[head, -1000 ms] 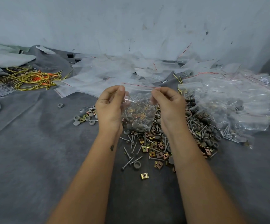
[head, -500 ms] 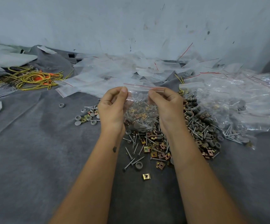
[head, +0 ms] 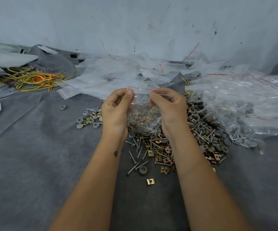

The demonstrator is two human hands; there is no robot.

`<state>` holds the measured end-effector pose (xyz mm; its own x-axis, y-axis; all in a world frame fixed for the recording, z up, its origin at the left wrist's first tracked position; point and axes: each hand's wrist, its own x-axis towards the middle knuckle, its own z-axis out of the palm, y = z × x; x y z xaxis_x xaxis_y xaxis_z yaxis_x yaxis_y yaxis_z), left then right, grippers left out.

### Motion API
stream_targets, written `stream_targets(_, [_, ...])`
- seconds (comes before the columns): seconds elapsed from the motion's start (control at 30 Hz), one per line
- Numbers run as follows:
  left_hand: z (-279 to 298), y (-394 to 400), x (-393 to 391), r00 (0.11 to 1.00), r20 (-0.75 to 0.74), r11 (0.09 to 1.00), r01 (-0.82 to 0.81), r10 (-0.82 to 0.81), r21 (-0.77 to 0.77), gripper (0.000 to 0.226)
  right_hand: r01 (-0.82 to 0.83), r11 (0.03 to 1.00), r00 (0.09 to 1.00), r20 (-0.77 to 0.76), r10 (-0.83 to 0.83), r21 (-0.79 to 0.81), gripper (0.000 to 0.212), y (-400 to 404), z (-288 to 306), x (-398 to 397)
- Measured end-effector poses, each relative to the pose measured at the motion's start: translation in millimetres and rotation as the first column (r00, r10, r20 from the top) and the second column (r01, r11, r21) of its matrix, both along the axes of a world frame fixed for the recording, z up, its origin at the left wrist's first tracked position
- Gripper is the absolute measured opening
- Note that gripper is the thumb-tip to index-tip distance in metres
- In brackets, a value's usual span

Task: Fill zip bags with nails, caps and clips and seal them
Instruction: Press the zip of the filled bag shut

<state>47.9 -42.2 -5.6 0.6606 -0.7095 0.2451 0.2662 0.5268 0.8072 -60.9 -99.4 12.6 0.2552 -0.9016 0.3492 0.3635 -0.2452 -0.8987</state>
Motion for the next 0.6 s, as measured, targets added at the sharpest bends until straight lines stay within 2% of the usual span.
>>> stream_targets(0.07, [0,0,1,0.999,0.009,0.999,0.032,-0.032,0.019,0.01,0.004,1.0,1.0,-0.019,-0.004,-0.009,0.024,1,0,-1])
stream_targets(0.2, [0,-1,1,0.989,0.134,0.997,0.059,-0.064,0.044,0.016,-0.014,0.998,0.996,-0.091,0.009,-0.057,0.02,2,1,-5])
stream_targets(0.4, [-2,0,3,0.976,0.212,0.999,0.04,-0.045,0.026,0.016,0.034,0.981,0.945,-0.314,-0.094,-0.191,0.016,-2,6,-10])
stream_targets(0.53, [-3,0,3,0.968,0.235,0.996,0.084,-0.09,0.034,0.002,0.022,0.974,0.933,-0.346,-0.101,-0.226,0.021,-2,10,-10])
stream_targets(0.6, [-5,0,3,0.962,0.258,0.996,0.079,-0.086,0.036,0.008,0.017,0.97,0.927,-0.359,-0.107,-0.243,0.022,-2,10,-12])
